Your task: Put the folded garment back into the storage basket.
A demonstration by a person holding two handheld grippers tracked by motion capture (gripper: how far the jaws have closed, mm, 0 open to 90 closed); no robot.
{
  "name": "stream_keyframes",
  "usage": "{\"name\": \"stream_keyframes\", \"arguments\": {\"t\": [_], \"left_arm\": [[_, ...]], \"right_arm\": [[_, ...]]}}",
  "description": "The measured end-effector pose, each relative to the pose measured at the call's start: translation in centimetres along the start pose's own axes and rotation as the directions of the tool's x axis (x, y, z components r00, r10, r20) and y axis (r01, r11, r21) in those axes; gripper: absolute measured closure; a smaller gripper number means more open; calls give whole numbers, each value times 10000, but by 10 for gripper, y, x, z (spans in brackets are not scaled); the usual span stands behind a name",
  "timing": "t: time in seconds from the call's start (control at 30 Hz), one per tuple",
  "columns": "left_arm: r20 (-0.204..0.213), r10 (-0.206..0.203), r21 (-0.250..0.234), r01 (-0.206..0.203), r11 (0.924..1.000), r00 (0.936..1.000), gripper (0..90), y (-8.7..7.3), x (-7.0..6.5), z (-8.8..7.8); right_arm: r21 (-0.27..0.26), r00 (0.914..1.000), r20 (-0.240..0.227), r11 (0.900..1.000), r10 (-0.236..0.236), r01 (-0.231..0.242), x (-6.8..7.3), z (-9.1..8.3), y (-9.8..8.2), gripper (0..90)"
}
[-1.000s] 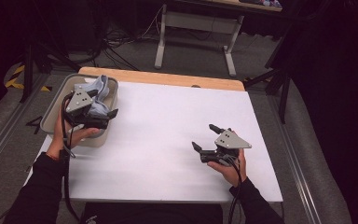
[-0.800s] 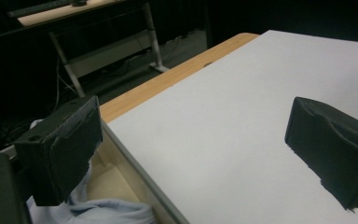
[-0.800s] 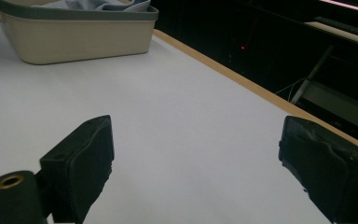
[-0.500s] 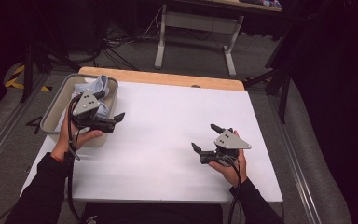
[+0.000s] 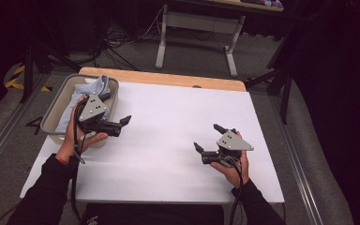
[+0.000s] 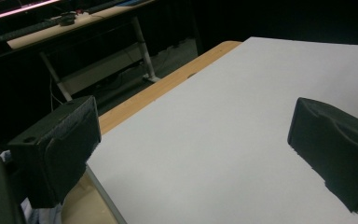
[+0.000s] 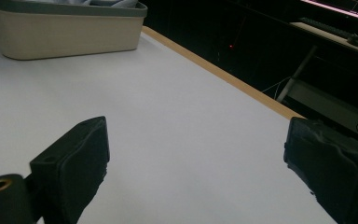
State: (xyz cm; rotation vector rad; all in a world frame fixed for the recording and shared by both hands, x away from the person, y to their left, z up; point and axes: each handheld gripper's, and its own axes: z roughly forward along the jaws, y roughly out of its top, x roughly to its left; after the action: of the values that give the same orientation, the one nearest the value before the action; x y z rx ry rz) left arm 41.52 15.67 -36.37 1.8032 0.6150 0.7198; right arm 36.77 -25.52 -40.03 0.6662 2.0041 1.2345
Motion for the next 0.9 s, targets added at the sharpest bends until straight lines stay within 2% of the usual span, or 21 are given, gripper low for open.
{"name": "stream_keyframes", "arguments": {"t": [0.17,0.3,0.37,0.47,0.53,0.83,0.9], "left_arm": [[-156,-198,-108,197,9997,9997,55,1,-3,1],[20,-75,-179,76,9998,10000,51,0,-7,1],[-68,50,-193,-51,9998,10000,49,0,-9,2],[51,113,-163,-112,9998,9999,47,0,-11,1],[118,-4,-271,7,9996,9999,48,-1,-14,-1],[326,231,-394,-218,9990,9992,37,-3,-26,1],[476,204,-457,-182,9988,9987,38,-3,-30,0]], "right_arm": [[-29,10000,72,10000,1,-1,0,-1,0,77],[-43,10000,64,10000,41,-41,1,-1,0,76],[-37,10000,77,10000,25,-25,1,-1,0,76],[-25,9999,103,10000,78,-77,3,-2,0,77],[-20,9999,91,10000,81,-81,3,-3,0,77],[48,9998,147,9999,121,-122,6,-7,-4,77],[57,9998,110,9999,138,-138,6,-7,-5,77]]}}
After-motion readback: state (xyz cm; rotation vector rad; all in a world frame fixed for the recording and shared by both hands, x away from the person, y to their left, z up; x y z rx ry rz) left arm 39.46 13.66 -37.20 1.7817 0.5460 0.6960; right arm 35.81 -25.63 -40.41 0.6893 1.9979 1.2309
